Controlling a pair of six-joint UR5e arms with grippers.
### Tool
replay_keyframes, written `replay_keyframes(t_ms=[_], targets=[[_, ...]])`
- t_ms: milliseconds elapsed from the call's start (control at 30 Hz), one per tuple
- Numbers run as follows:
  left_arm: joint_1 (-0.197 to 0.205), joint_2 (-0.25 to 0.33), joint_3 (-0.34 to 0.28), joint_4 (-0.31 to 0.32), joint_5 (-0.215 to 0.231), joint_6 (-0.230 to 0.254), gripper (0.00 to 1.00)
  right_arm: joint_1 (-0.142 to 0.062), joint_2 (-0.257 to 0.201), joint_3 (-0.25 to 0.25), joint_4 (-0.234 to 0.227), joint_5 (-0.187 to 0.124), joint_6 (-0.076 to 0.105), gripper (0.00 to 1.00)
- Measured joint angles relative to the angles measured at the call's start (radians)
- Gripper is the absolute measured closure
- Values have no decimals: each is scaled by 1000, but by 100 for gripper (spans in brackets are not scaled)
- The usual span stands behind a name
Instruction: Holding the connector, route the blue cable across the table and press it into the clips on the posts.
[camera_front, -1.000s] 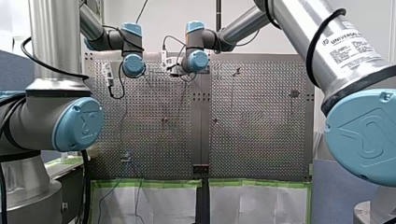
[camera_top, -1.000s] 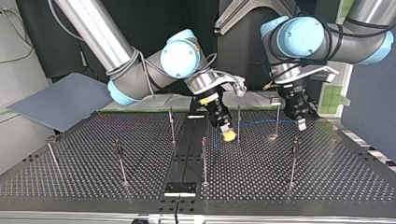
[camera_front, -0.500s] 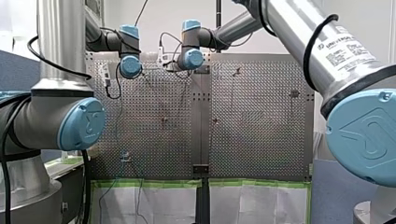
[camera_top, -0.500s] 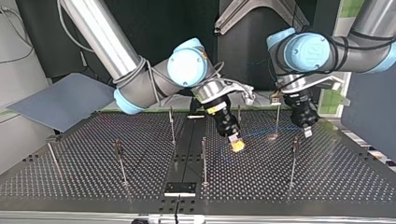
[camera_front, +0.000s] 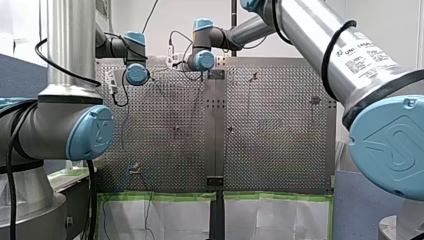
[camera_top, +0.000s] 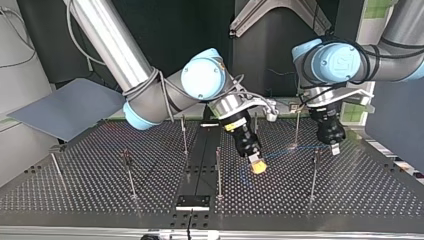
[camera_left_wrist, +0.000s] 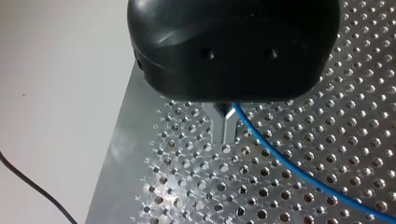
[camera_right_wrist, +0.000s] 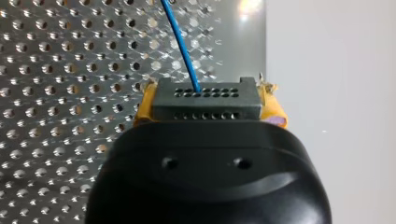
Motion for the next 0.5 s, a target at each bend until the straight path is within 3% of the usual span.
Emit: replay_keyframes(t_ms=[267,500], targets=[[37,-27,15,31,59,-10,100,4,27,-2,7,0,-6,100],[98,-29,30,67,125,-51,100,0,33,-2,7,0,-12,100]])
